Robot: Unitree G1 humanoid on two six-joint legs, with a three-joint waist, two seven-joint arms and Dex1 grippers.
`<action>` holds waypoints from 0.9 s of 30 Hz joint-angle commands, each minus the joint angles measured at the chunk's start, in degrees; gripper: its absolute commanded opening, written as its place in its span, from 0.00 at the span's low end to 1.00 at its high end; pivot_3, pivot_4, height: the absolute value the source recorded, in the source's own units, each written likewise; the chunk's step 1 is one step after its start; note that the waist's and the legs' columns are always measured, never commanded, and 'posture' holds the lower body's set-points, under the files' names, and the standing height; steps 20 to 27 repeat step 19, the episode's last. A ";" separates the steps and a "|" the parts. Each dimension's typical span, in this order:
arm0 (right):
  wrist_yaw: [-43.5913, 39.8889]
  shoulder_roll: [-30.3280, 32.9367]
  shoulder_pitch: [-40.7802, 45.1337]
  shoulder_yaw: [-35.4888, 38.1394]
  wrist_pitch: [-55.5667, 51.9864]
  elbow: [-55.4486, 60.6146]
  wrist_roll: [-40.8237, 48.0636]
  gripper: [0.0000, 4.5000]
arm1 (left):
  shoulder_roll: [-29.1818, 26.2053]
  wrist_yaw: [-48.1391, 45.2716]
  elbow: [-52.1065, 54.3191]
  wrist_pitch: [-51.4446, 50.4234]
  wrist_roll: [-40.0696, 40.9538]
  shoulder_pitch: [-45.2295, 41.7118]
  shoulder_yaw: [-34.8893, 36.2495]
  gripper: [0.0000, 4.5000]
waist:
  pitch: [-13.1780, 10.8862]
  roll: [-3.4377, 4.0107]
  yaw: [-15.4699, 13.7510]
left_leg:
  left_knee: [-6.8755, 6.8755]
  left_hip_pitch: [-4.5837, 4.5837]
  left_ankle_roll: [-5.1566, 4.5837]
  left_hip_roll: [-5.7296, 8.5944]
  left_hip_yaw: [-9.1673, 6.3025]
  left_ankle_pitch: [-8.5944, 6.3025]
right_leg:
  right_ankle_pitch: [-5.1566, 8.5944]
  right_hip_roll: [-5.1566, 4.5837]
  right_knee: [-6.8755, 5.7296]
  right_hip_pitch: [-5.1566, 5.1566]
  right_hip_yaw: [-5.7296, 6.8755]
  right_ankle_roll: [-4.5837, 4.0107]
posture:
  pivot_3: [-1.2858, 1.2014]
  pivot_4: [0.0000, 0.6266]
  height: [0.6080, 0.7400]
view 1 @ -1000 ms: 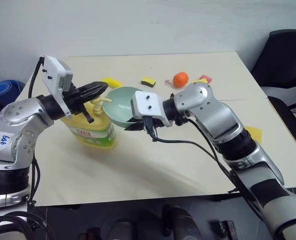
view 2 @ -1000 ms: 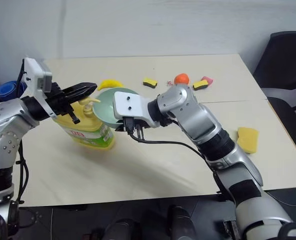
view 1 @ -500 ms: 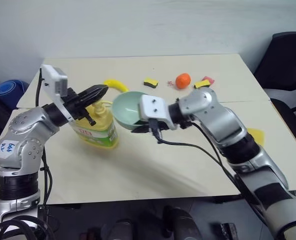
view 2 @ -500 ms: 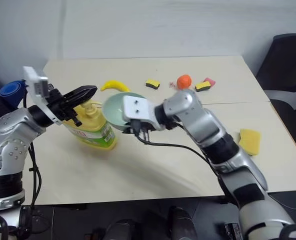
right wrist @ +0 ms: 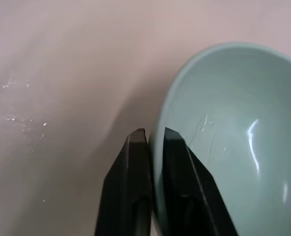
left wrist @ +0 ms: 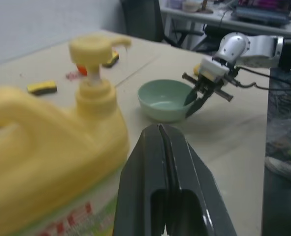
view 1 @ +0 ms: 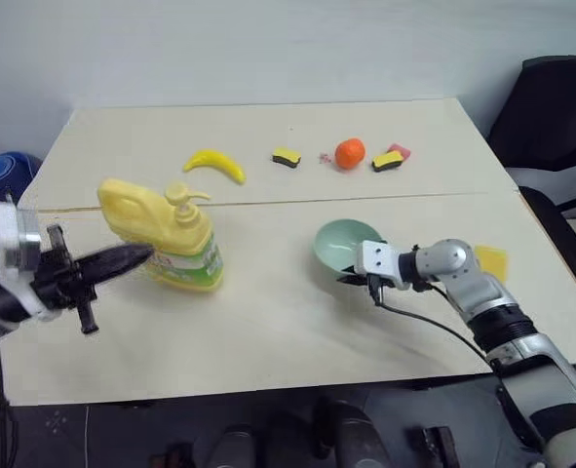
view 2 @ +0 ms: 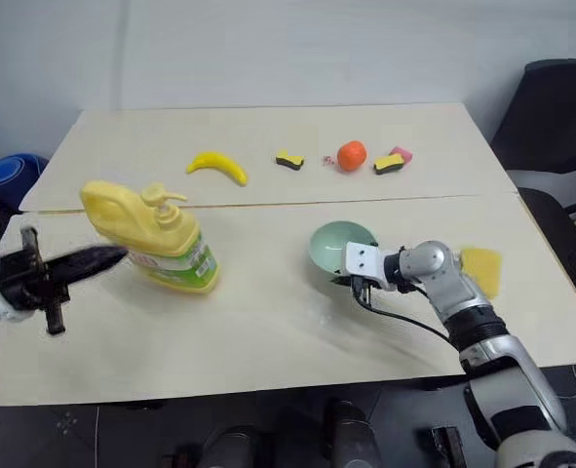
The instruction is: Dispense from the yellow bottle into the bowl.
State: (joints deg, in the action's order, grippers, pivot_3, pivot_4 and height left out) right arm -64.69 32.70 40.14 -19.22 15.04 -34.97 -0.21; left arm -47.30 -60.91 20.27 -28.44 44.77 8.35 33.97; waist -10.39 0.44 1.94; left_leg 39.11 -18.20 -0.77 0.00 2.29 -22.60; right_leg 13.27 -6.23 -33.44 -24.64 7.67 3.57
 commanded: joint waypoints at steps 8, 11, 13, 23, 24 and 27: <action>-5.66 7.57 -21.44 17.36 -7.82 28.40 21.49 0.92 | 11.21 6.56 -3.32 21.03 -18.36 7.96 -5.18 0.55 | -0.07 0.03 -3.42 | 0.11 0.02 -0.24 0.06 -0.15 -0.13 | -0.02 -0.17 0.32 0.16 0.09 0.01 | 0.52 0.24 1.00; -6.91 10.21 -32.36 23.79 -9.97 34.47 26.95 1.00 | 11.04 6.06 -6.53 25.19 -22.32 10.08 -6.70 0.76 | -0.05 0.00 -3.76 | 0.11 -0.04 -0.36 0.06 -0.16 -0.26 | -0.03 -0.20 0.41 0.15 0.13 0.02 | 0.52 0.24 1.00; -8.89 10.11 -37.68 27.49 -6.93 34.73 29.25 1.00 | 11.36 6.35 -8.70 28.80 -24.23 11.23 -6.72 0.90 | -0.06 0.00 -3.30 | 0.10 -0.04 -0.46 0.04 -0.04 -0.36 | -0.04 -0.20 0.46 0.15 0.09 0.04 | 0.52 0.24 1.00; -12.48 9.44 -46.03 34.63 4.56 26.88 27.32 1.00 | 11.23 9.27 -14.14 35.70 -29.15 13.19 -7.43 0.97 | -0.06 0.01 -3.01 | 0.09 0.03 -0.67 -0.01 0.23 -0.53 | -0.06 -0.19 0.43 0.18 -0.10 0.07 | 0.52 0.24 1.00; -12.48 9.44 -46.03 34.63 4.56 26.88 27.32 1.00 | 11.23 9.27 -14.14 35.70 -29.15 13.19 -7.43 0.97 | -0.06 0.01 -3.01 | 0.09 0.03 -0.67 -0.01 0.23 -0.53 | -0.06 -0.19 0.43 0.18 -0.10 0.07 | 0.52 0.24 1.00; -12.48 9.44 -46.03 34.63 4.56 26.88 27.32 1.00 | 11.23 9.27 -14.14 35.70 -29.15 13.19 -7.43 0.97 | -0.06 0.01 -3.01 | 0.09 0.03 -0.67 -0.01 0.23 -0.53 | -0.06 -0.19 0.43 0.18 -0.10 0.07 | 0.52 0.24 1.00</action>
